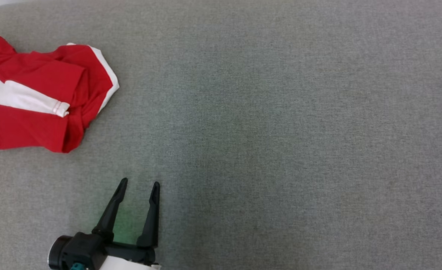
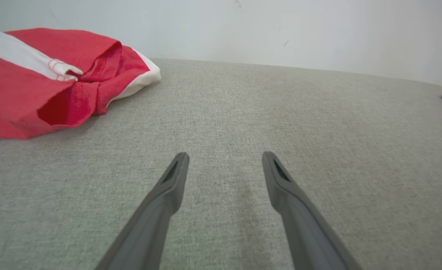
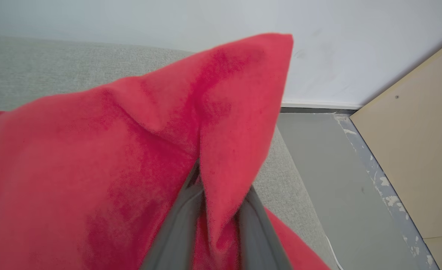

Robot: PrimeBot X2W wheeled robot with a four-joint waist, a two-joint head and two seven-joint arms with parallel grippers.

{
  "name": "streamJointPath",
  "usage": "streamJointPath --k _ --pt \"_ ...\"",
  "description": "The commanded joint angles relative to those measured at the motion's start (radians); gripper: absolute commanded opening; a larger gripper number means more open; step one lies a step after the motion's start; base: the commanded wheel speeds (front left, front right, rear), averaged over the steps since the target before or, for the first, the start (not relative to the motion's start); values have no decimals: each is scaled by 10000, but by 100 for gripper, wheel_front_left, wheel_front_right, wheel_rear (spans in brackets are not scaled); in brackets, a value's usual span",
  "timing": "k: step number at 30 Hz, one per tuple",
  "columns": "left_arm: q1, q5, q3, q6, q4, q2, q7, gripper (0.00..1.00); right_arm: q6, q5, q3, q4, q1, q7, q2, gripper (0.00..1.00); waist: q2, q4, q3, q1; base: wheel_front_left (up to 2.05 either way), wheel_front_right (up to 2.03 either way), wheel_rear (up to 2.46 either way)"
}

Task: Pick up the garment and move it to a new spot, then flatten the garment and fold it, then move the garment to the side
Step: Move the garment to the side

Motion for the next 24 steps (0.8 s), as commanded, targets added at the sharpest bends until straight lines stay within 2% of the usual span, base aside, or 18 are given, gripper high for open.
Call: streamJointPath --k 1,2,8,13,19,24 --pt "-122 -155 -8 61 4 33 -3 100 -23 -179 -99 260 -255 -208 -29 63 -1 63 62 -2 0 0 0" --pt "-129 -194 -35 104 14 31 -3 100 -23 -324 -175 495 -364 -305 -46 100 -1 64 57 -2 0 0 0" --pt "-80 -324 -57 288 6 31 -3 100 -23 -952 -390 1540 -732 -615 158 100 -1 -51 -206 -2 0 0 0" --pt "62 -494 3 403 26 32 -3 100 -23 -1248 -492 1724 -678 -1256 443 100 -1 -243 -645 -2 0 0 0" --pt "321 -772 -83 593 95 31 -3 100 -23 -1353 -637 1292 72 -2187 858 100 -1 -425 -1487 -2 0 0 0" --pt "719 -934 -39 786 153 31 -3 100 -23 -1535 -1153 111 1340 -2559 1082 100 -1 -510 -2413 -2 0 0 0"
